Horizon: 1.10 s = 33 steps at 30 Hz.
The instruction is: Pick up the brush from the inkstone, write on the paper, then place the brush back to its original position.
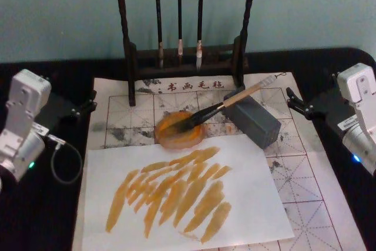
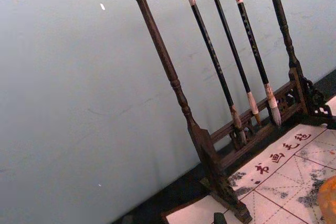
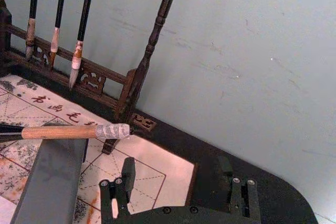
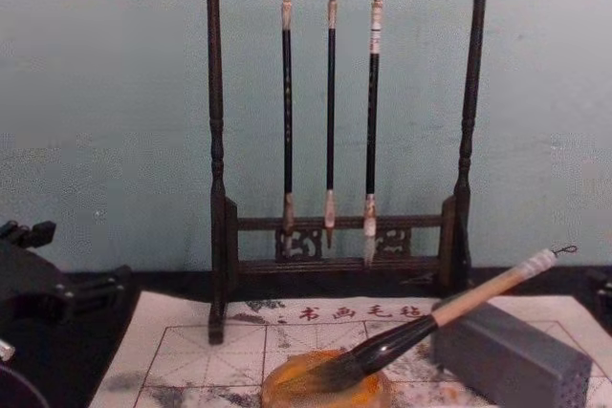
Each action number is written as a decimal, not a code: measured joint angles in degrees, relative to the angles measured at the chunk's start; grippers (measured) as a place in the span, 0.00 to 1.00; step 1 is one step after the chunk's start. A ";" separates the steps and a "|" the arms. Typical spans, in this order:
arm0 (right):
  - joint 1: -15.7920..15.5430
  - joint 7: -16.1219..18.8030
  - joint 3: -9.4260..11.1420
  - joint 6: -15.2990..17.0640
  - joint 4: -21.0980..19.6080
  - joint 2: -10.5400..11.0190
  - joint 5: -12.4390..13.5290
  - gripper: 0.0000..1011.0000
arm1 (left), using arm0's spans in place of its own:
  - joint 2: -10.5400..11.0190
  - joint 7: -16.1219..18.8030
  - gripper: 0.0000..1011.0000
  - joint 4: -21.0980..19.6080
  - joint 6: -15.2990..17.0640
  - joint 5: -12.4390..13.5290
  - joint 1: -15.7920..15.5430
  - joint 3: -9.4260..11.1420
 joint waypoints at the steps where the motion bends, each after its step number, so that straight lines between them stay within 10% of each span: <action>1: 0.00 0.00 0.00 0.00 0.00 0.00 0.00 0.99 | 0.00 0.00 0.99 0.00 0.00 0.00 0.00 0.00; 15: -1.88 4.06 3.55 -2.44 -0.76 -2.11 4.17 0.99 | 0.00 0.00 0.99 0.00 0.00 0.00 0.00 0.00; 33: -5.02 15.62 10.58 4.19 -1.77 -8.81 24.96 0.99 | 0.00 0.00 0.99 0.00 0.00 0.00 0.00 0.00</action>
